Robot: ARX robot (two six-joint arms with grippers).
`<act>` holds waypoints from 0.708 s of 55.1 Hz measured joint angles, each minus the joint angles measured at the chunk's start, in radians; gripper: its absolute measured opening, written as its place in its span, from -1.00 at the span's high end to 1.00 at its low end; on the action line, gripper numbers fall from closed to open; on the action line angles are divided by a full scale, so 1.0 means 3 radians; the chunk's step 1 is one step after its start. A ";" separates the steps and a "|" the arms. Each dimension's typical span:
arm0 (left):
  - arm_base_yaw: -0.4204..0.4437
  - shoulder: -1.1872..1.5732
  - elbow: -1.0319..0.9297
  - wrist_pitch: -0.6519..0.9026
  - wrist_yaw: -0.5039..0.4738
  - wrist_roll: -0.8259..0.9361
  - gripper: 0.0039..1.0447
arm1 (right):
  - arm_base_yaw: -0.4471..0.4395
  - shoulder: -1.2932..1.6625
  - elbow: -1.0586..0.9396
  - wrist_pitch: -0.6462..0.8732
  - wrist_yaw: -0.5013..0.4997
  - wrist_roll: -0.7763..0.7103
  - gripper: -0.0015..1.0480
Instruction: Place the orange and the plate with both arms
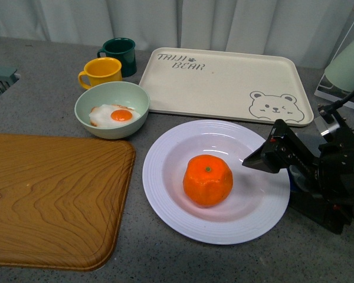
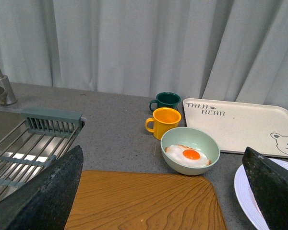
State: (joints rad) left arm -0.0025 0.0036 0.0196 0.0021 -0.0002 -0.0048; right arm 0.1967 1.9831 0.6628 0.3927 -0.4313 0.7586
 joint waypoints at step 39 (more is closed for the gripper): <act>0.0000 0.0000 0.0000 0.0000 0.0000 0.0000 -0.88 | 0.0100 0.0294 0.0439 -0.0755 0.0207 0.0106 0.59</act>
State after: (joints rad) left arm -0.0025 0.0036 0.0196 0.0021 -0.0002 -0.0048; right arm 0.2268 2.0712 0.7944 0.1661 -0.3691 0.7902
